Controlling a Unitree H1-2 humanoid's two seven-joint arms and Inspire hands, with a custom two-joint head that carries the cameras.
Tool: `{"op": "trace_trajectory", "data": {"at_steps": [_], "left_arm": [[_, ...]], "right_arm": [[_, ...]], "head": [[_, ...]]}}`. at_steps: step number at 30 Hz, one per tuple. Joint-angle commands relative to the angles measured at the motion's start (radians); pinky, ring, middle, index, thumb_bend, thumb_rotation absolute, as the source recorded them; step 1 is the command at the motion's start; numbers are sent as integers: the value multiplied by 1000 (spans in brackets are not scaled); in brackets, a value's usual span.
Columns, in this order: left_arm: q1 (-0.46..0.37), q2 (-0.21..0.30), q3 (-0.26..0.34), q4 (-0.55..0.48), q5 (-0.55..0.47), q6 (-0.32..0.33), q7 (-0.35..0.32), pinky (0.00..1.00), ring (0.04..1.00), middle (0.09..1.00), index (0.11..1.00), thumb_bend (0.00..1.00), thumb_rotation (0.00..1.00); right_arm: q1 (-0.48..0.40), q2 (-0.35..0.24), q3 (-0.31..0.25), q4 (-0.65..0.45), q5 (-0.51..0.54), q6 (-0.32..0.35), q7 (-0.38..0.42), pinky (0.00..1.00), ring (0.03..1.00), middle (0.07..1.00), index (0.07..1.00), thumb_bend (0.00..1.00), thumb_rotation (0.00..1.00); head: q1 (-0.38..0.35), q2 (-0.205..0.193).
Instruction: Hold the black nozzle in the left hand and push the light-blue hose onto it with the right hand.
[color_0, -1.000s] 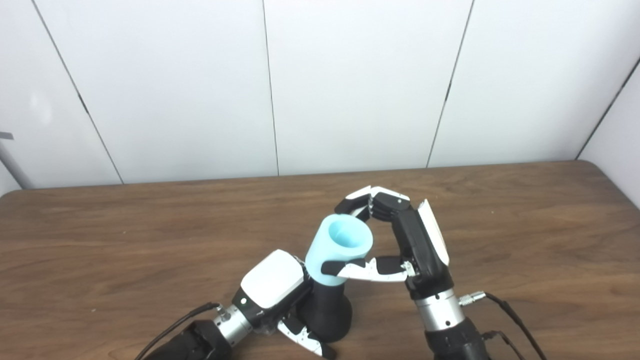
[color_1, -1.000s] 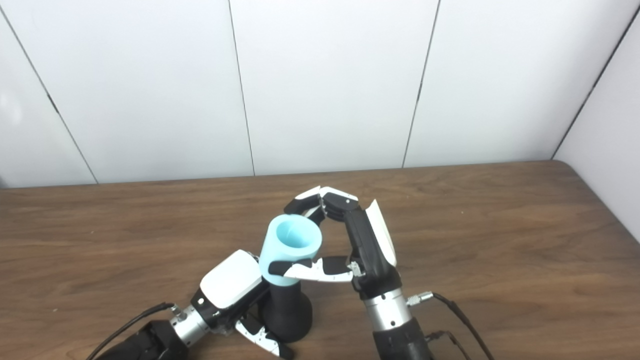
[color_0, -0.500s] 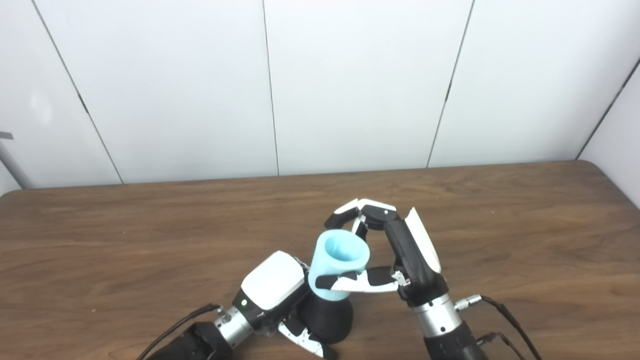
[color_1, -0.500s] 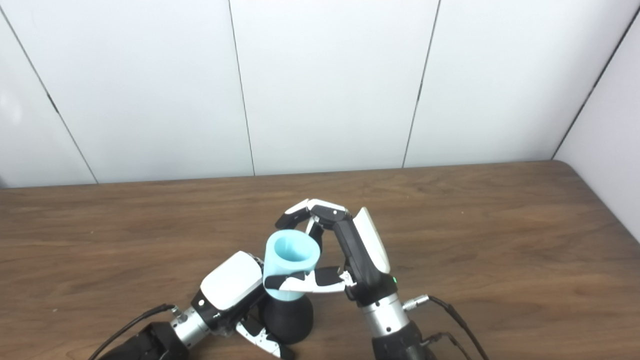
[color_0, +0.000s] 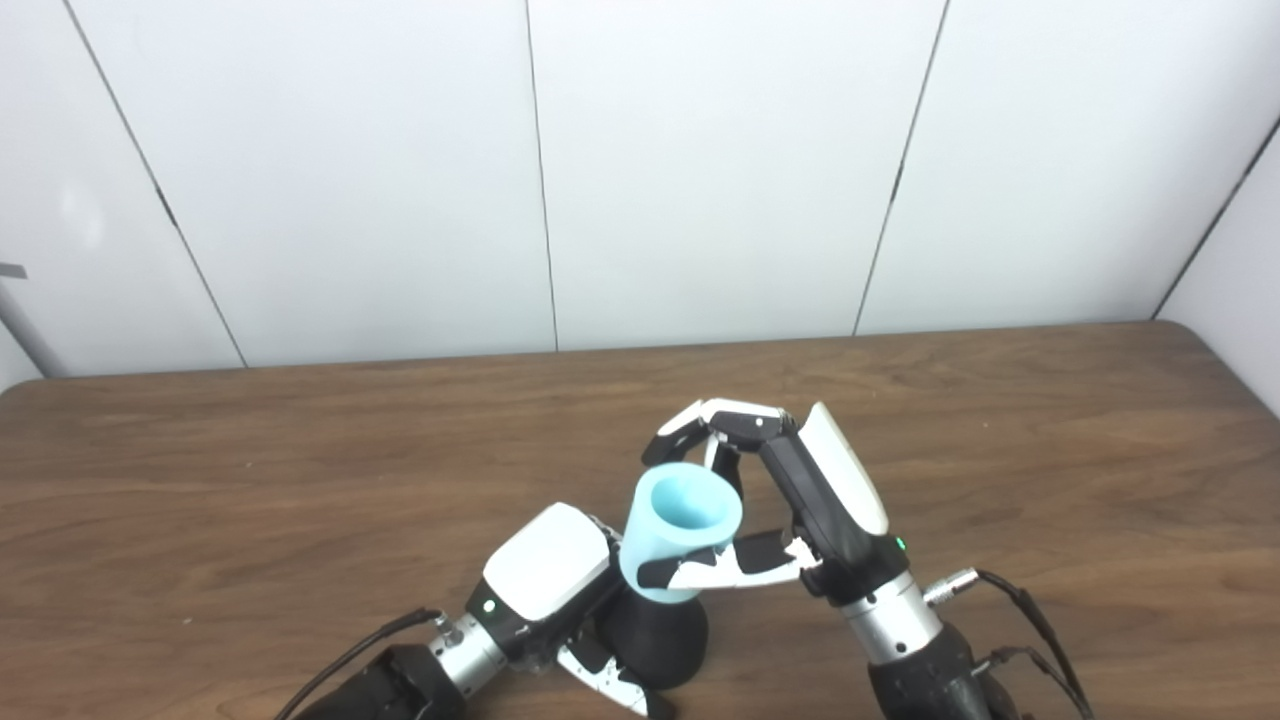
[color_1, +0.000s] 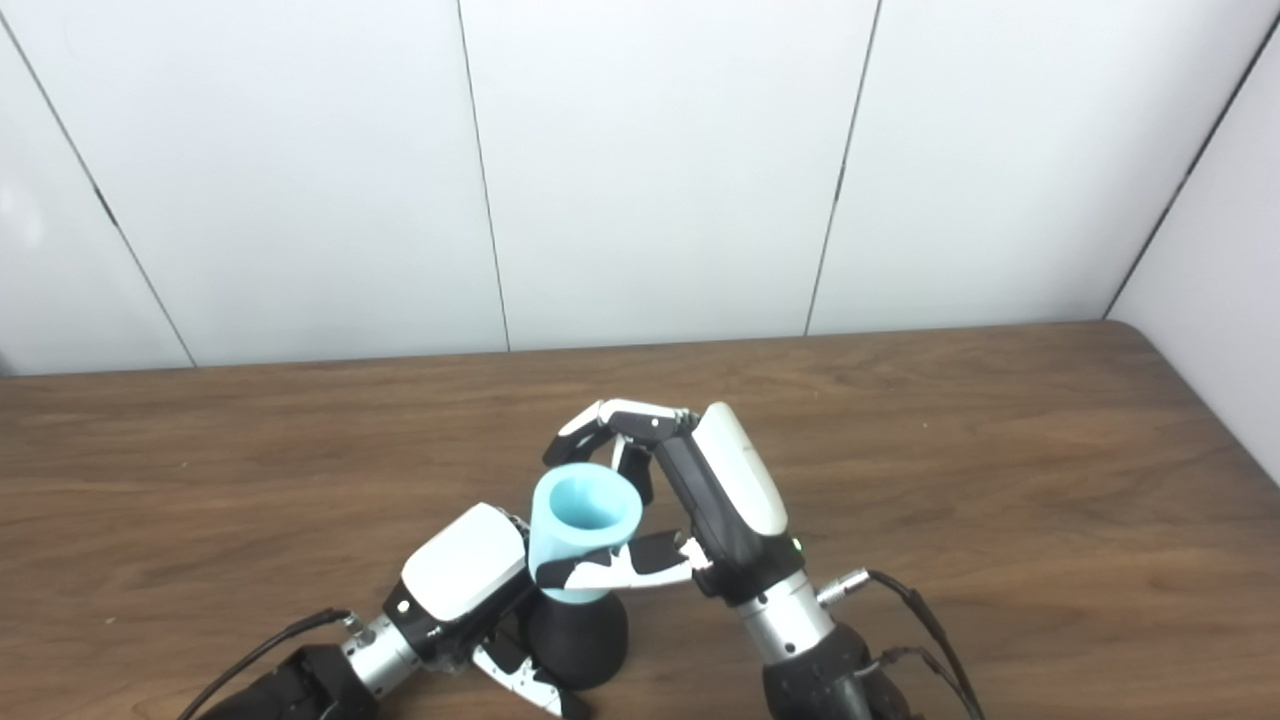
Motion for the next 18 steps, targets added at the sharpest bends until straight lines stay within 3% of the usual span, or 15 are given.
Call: {"op": "trace_trajectory", "data": {"at_steps": [1,3,7,8,11,14,15,18], "left_arm": [[107,13,-75,49,73,-6,-133,245,264,392,502,515,0],[109,13,-73,51,65,-8,-136,240,255,389,500,515,0],[110,14,-74,42,67,-1,-153,279,299,403,510,515,0],[110,14,-74,40,71,1,-153,295,316,410,512,515,0],[110,13,-74,48,74,-3,-138,262,279,395,508,514,0],[109,14,-75,50,77,-7,-134,245,261,391,506,515,0],[109,15,-76,47,77,-5,-140,238,257,389,504,515,0],[110,19,-76,34,72,8,-169,314,334,421,511,516,0]], "right_arm": [[-19,-13,5,-6,-47,-66,-32,83,137,444,507,523,0],[-15,-18,14,-1,-81,-82,-38,81,133,466,487,527,0],[-14,-25,24,8,-115,-105,-51,97,163,411,525,518,0],[-15,-25,24,9,-119,-109,-54,98,162,441,504,523,0],[-16,-25,26,9,-133,-109,-58,98,162,469,483,527,0],[-14,-23,26,6,-142,-105,-58,99,167,416,522,519,0],[-13,-22,26,5,-143,-103,-58,100,163,449,498,524,0],[-9,-19,27,2,-148,-97,-58,95,152,469,483,527,0]], "head": [[-1,1],[-2,3],[0,5],[-1,5],[-1,5],[-1,5],[-1,5],[-3,5]]}}
